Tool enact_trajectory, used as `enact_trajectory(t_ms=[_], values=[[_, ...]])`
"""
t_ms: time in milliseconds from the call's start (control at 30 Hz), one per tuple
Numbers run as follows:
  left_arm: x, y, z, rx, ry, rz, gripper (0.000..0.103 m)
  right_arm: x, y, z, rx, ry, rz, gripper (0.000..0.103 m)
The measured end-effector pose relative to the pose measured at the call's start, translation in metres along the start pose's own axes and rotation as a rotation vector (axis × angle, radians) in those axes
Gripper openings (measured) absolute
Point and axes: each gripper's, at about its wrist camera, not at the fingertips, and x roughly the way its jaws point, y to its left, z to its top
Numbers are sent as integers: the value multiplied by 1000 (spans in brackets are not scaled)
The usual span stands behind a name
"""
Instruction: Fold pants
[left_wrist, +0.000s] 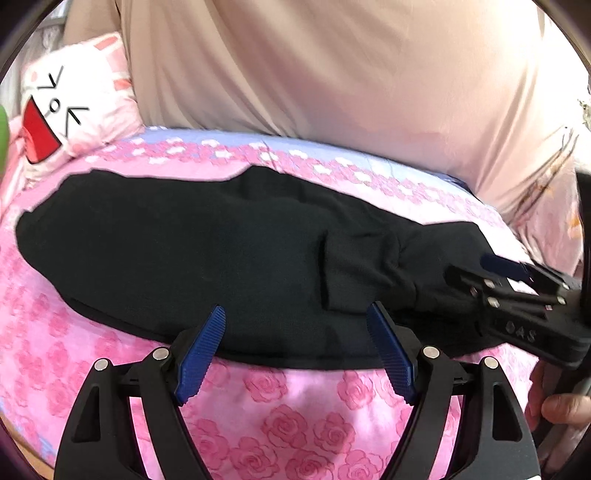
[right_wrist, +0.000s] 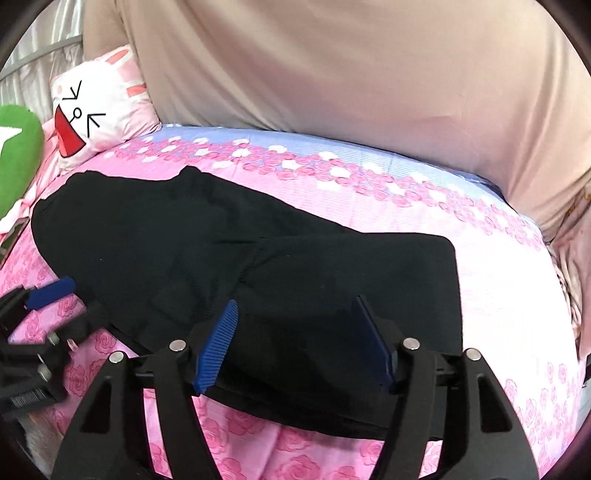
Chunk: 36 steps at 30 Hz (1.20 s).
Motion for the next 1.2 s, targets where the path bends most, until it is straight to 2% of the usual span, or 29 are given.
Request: enact_trajectory(t_ms=[67, 133, 167, 233, 300, 367, 400, 433, 467, 500, 600, 633, 700, 733, 767, 833, 867, 900, 933, 967, 1067, 1133, 1200], values=[[3, -7, 5, 13, 12, 5, 76, -1, -5, -1, 8, -3, 4, 68], [12, -19, 9, 2, 52, -46, 76, -1, -13, -2, 19, -7, -17, 68], [18, -24, 10, -10, 78, -75, 81, -1, -19, -4, 29, -8, -38, 69], [39, -36, 12, -44, 143, -109, 82, -2, -35, -8, 53, -6, -66, 70], [59, -42, 13, -81, 185, -99, 82, -4, -52, -14, 90, -1, -74, 70], [80, -41, 14, -149, 232, -138, 82, -7, -69, -20, 123, 1, -85, 73], [85, -41, 15, -168, 225, -146, 76, -8, -78, -23, 143, 2, -87, 75], [86, -45, 19, -151, 201, -163, 61, -9, -85, -25, 160, 4, -87, 76], [89, -48, 20, -136, 214, -172, 9, -9, -91, -27, 176, 6, -86, 77], [93, -49, 23, -133, 238, -182, 10, -9, -99, -29, 201, 10, -81, 77], [83, -43, 29, -118, 215, -196, 9, -15, -111, -30, 243, -3, -61, 77], [77, -39, 30, -104, 199, -185, 9, -17, -113, -31, 248, -12, -59, 80], [79, -31, 27, -72, 194, -116, 8, -13, -113, -33, 250, -9, -60, 87], [87, -25, 21, -63, 234, -116, 8, -5, -112, -35, 251, 10, -58, 87], [86, -17, 18, -85, 245, -152, 11, -2, -111, -37, 254, 25, -55, 87], [64, 3, 17, -123, 194, -202, 16, 1, -110, -40, 267, 32, -37, 87], [49, 17, 19, -142, 154, -195, 36, 0, -110, -41, 268, 31, -32, 87], [35, 33, 22, -170, 118, -176, 70, 0, -111, -43, 271, 33, -31, 88], [17, 60, 25, -229, 63, -148, 80, 1, -113, -44, 278, 38, -26, 88], [3, 84, 28, -281, 22, -124, 82, 2, -115, -45, 291, 44, -12, 88], [-30, 169, 32, -437, -31, -19, 82, 10, -122, -50, 353, 67, 56, 88], [-40, 212, 28, -523, -46, 51, 82, 18, -125, -53, 399, 86, 107, 88], [-43, 245, 25, -586, -52, 81, 82, 25, -125, -55, 433, 101, 137, 88]])
